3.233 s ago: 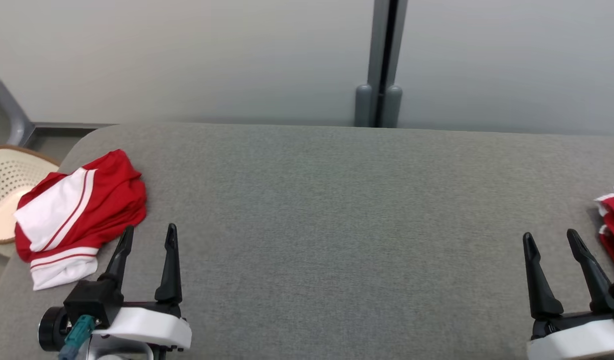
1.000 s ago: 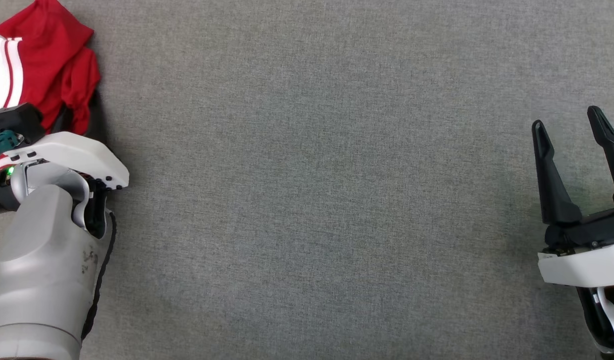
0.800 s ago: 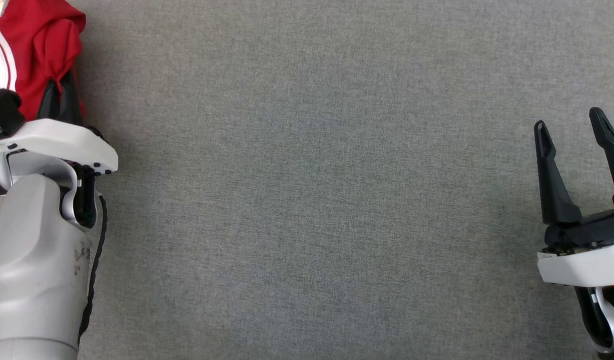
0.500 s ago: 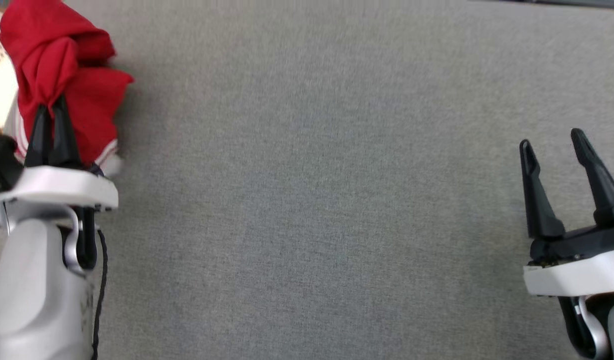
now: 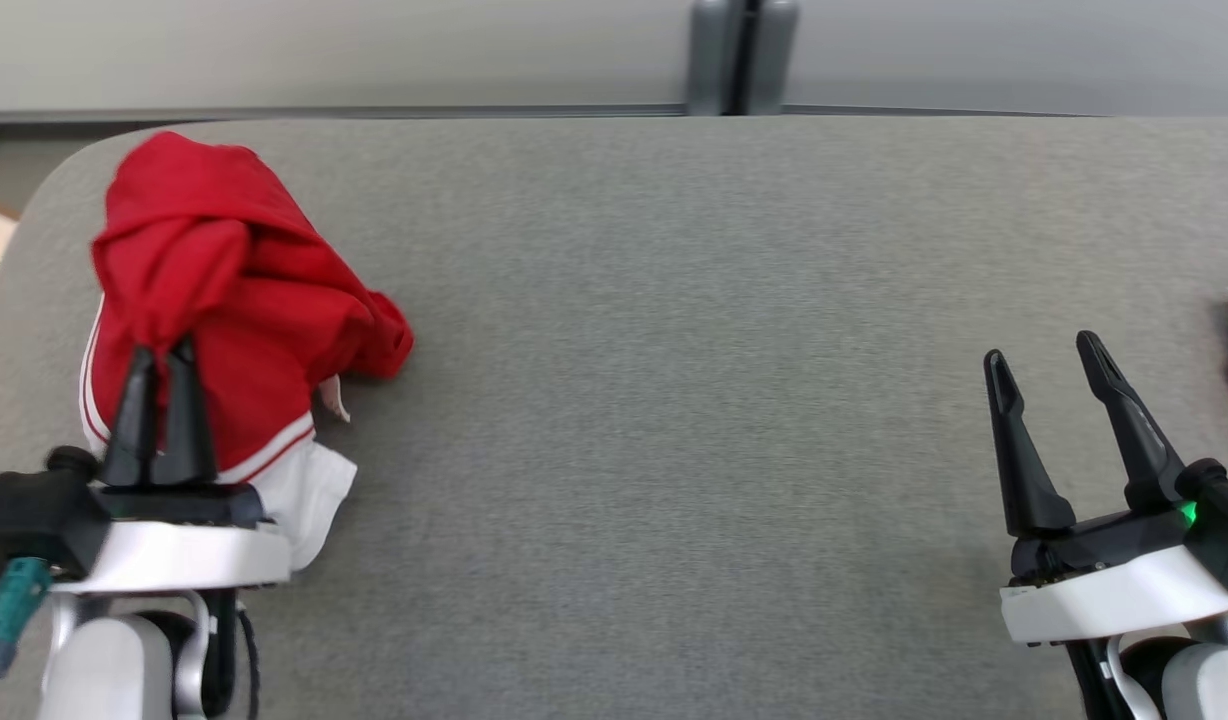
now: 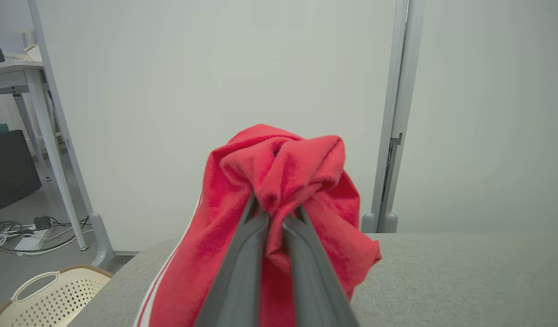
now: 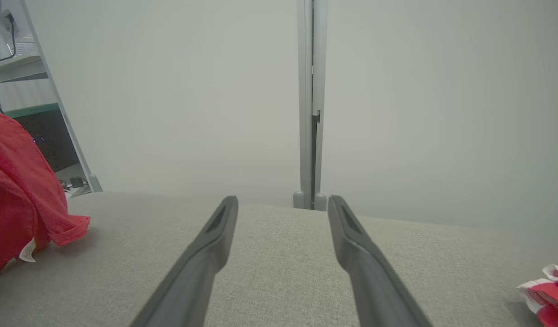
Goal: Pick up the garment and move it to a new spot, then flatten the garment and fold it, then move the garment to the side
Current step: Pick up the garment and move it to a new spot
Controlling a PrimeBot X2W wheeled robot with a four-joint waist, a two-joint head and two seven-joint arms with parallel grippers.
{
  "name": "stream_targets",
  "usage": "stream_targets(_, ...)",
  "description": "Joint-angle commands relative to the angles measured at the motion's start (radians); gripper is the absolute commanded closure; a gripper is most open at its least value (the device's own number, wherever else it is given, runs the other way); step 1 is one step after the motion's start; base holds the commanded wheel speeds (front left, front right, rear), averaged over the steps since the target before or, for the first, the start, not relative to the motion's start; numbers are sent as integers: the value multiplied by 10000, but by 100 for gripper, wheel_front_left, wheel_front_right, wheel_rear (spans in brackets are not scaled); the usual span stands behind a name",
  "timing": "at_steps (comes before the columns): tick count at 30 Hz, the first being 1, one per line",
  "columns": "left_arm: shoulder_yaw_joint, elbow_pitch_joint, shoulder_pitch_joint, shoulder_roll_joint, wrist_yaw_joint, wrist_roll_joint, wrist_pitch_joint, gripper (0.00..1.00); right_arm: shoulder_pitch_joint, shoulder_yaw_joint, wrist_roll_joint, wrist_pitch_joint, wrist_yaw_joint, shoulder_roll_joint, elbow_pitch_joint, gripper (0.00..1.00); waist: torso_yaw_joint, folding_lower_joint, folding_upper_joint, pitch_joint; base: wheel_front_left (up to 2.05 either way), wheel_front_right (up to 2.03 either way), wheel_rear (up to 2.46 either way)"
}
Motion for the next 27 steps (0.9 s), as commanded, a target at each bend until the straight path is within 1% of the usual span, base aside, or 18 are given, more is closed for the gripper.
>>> stream_targets(1, -270, -419, 257, -34, -34, 143, 215, 100, 52, 26, 55, -86, -6, 17, 31, 0, -570, 0, 0, -155, 0, 0, 0)
stream_targets(3, -690, -708, 371, -116, -127, 271, 473, 100, 9, 62, 66, -149, -5, 66, 30, 0, -899, 0, 0, -109, 0, 0, 0)
stream_targets(5, -1193, -732, 248, -157, -325, 378, 614, 100, -40, 47, 68, -177, -5, 89, 24, 0, -1237, 0, 0, -7, 0, 0, 0)
stream_targets(9, -2526, -220, -403, -353, -692, 547, 791, 100, -223, 51, 140, -301, -5, 209, 66, 0, -2023, 0, 0, 360, 0, 0, 0)
stream_targets(12, -3467, 510, -976, -458, -833, 532, 834, 100, -389, 159, 239, -473, -5, 334, 208, 0, -2747, 0, 0, 666, 0, 0, 0)
stream_targets(15, -4386, 1446, -1612, -573, -925, 500, 893, 100, -449, 170, 348, -709, -5, 489, 399, 0, -3318, 0, 0, 1005, 0, 0, 0)
stream_targets(19, -5503, 2630, -2312, -582, -992, 368, 966, 100, -544, 213, 450, -989, -5, 618, 688, 0, -3835, 0, 0, 1490, 0, 0, 0)
stream_targets(20, -5503, 2630, -2312, -582, -992, 368, 966, 100, -544, 213, 450, -989, -5, 618, 688, 0, -3835, 0, 0, 1490, 0, 0, 0)
stream_targets(22, -5952, 3131, -2570, -551, -1009, 282, 934, 100, -589, 228, 520, -1154, -5, 683, 834, 0, -3995, 0, 0, 1661, 0, 0, 0)
stream_targets(23, -6124, 3307, -2685, -538, -1005, 222, 862, 70, -608, 250, 543, -1221, -5, 708, 910, 0, -4039, 0, 0, 1715, 0, 0, 0)
stream_targets(24, -6336, 3462, -2777, -522, -1005, 105, 793, 4, -620, 259, 539, -1281, -5, 730, 982, 0, -4051, 0, 0, 1742, 0, 0, 0)
stream_targets(25, -6441, 3513, -2860, -534, -1005, 1, 613, 0, -622, 241, 533, -1352, -5, 741, 1035, 0, -4041, 0, 0, 1757, 0, 0, 0)
stream_targets(27, -6689, 3552, -2965, -449, -999, -178, 322, 0, -633, 181, 492, -1423, -5, 766, 1140, 0, -3942, 0, 0, 1725, 0, 0, 0)
